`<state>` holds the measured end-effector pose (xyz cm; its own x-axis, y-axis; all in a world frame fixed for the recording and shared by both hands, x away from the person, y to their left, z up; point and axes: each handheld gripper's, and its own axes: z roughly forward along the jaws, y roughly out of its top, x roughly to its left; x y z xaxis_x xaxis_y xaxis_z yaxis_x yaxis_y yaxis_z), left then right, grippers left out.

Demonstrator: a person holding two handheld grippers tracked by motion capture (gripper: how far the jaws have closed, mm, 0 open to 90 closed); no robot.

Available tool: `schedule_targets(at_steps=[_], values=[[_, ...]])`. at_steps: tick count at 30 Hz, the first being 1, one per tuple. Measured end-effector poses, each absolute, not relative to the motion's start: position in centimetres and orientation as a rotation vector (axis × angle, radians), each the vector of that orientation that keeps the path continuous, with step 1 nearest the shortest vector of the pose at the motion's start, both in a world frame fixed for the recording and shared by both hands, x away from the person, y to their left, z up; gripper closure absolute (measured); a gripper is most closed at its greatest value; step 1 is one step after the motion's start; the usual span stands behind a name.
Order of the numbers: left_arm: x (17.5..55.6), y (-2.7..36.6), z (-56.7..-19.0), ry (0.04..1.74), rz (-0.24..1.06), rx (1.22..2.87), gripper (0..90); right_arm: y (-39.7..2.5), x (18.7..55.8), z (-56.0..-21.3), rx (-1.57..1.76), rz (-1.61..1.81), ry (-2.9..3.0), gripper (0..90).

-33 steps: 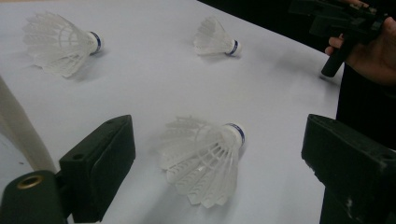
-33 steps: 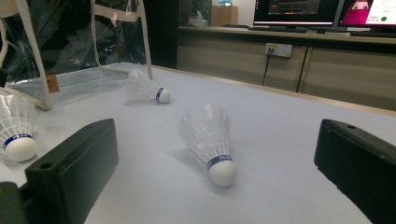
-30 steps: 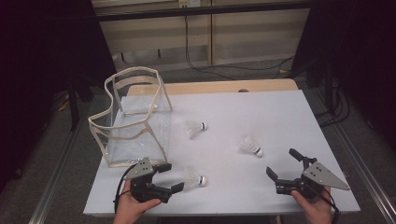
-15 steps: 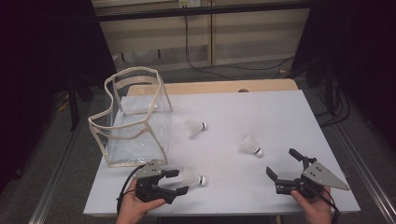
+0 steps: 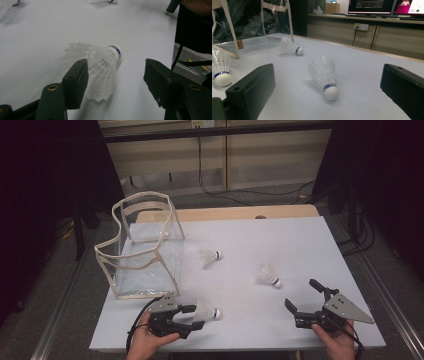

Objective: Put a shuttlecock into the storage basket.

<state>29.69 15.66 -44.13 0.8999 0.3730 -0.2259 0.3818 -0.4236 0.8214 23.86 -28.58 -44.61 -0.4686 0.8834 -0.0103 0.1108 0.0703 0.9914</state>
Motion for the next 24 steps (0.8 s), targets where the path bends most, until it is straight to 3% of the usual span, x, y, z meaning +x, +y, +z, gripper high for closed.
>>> schedule_targets(at_steps=[8, 24], values=[[29.8, 15.4, -44.4, 0.554, -0.033, 2.068, 39.0, -28.6, 23.9, -44.6, 0.998, 1.462, 1.680, 0.0], [30.5, 14.5, -44.7, 0.588, -0.067, 2.082, 54.0, -28.6, 23.9, -44.6, 0.998, 1.466, 1.675, 0.0]])
